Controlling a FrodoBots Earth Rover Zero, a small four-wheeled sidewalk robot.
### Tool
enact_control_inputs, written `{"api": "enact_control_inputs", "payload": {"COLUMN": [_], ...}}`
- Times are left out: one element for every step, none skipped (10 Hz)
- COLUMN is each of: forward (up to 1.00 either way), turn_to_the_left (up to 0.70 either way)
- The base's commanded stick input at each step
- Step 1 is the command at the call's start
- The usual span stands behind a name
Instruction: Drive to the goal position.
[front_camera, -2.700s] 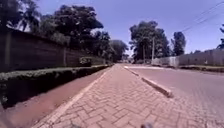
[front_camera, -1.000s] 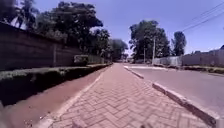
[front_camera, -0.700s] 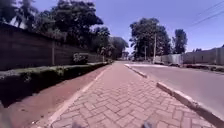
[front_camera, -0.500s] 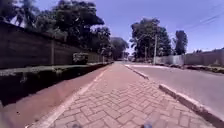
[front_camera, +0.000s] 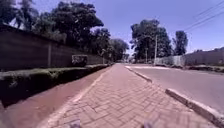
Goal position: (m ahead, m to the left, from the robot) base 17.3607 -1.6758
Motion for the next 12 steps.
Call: {"api": "enact_control_inputs", "payload": {"forward": [0.70, 0.70, 0.70, 0.70, 0.70, 0.70, 0.70, 0.70, 0.70, 0.70, 0.70, 0.70], "turn_to_the_left": [-0.17, -0.22, -0.27, -0.33, 0.00, 0.00, -0.03, -0.12, -0.20, -0.28, -0.31, -0.15]}}
